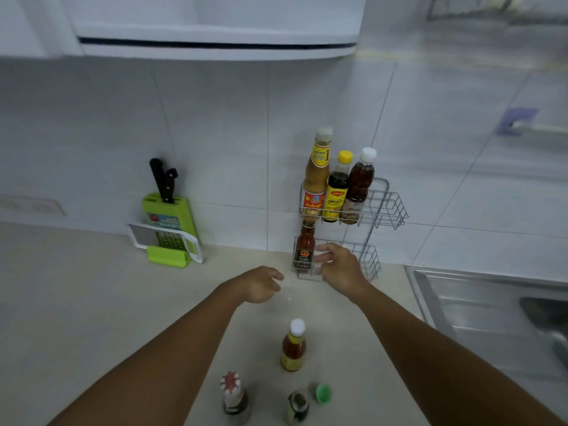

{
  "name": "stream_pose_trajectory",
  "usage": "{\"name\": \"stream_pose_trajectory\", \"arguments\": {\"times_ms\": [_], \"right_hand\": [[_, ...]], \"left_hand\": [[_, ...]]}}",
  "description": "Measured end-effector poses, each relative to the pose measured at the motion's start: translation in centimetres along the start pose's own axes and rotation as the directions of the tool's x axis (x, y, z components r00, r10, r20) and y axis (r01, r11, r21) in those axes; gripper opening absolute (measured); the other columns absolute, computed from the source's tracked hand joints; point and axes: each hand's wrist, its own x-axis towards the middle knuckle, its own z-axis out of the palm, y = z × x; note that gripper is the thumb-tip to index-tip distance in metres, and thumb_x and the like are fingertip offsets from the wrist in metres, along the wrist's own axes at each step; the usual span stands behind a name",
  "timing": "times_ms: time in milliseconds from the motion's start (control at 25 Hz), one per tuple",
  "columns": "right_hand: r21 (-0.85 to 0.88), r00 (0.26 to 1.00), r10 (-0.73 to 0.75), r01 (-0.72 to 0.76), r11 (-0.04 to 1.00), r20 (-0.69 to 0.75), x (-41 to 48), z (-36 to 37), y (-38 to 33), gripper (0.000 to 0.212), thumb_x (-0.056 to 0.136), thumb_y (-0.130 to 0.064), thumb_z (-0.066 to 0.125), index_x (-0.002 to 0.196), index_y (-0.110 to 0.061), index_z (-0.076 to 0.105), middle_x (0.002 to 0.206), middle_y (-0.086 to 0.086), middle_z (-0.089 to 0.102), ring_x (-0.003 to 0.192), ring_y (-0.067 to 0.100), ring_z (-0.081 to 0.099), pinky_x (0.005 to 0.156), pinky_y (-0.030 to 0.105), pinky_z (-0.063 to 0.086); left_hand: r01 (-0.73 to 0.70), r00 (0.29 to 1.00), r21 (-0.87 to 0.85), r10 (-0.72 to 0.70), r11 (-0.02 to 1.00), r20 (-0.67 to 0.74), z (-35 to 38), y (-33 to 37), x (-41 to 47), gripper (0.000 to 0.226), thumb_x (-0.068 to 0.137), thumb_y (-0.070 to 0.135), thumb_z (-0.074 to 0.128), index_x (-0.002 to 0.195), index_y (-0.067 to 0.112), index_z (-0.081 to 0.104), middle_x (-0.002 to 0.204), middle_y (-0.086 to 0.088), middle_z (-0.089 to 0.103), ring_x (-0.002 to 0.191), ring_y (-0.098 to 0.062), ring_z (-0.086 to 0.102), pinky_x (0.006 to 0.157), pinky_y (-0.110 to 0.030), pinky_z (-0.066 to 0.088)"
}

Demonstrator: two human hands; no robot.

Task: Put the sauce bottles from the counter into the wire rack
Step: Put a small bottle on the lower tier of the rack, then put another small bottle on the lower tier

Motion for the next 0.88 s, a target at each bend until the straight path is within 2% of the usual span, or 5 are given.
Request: {"name": "stream_pose_trajectory", "arguments": {"times_ms": [280,480,640,800,880], "right_hand": [[-0.449,0.818,0.110,0.192,0.873,0.564,-6.9,2.7,1.4,0.071,0.082,-0.027,0.075,0.147,-0.030,0.047,0.138,-0.002,0.055,0.120,0.018,0.057,0.093,0.029,0.050],[-0.449,0.918,-0.113,0.290,0.845,0.381,-8.9,5.0,3.5,0.028,0.085,-0.024,0.074,0.109,-0.012,0.069,0.107,0.008,0.073,0.099,0.025,0.067,0.089,0.045,0.056],[-0.238,0.961,-0.128,0.188,0.953,0.244,-9.3,3.5,2.7,0.022,0.083,-0.026,0.081,0.099,-0.015,0.073,0.085,0.003,0.075,0.071,0.017,0.072,0.073,0.037,0.063],[0.114,0.968,-0.175,0.156,0.981,0.182,-9.4,0.1,-1.5,0.025,0.083,-0.026,0.084,0.096,-0.008,0.073,0.071,0.014,0.078,0.066,0.028,0.079,0.068,0.041,0.066],[0.037,0.952,-0.285,0.283,0.958,0.109,-9.4,-1.8,-3.8,0.026,0.085,-0.036,0.081,0.086,-0.011,0.073,0.067,0.008,0.076,0.061,0.020,0.076,0.061,0.032,0.063]], "left_hand": [[-0.014,0.993,0.244,-0.014,0.970,0.115,3.5,-1.3,-3.1,0.063,0.090,0.004,0.053,0.151,0.014,0.038,0.147,-0.006,0.053,0.133,-0.022,0.051,0.107,-0.031,0.045],[0.007,0.983,0.302,-0.062,0.953,0.173,5.4,-2.0,-3.8,0.074,0.087,0.011,0.064,0.153,0.015,0.032,0.151,-0.005,0.049,0.135,-0.024,0.049,0.110,-0.036,0.044],[-0.054,0.990,0.267,0.018,0.962,0.137,5.5,-2.1,-4.6,0.083,0.076,0.027,0.079,0.149,0.023,0.039,0.147,-0.003,0.051,0.131,-0.023,0.051,0.108,-0.038,0.046],[-0.286,0.954,-0.072,0.277,0.956,-0.113,5.1,-0.2,-6.3,0.057,0.059,0.039,0.087,0.110,0.032,0.064,0.107,0.003,0.069,0.099,-0.019,0.066,0.091,-0.040,0.056],[-0.372,0.925,-0.182,0.347,0.910,-0.155,4.0,1.6,-7.1,0.039,0.063,0.027,0.082,0.098,0.029,0.066,0.090,-0.002,0.070,0.082,-0.021,0.069,0.079,-0.039,0.058]]}}
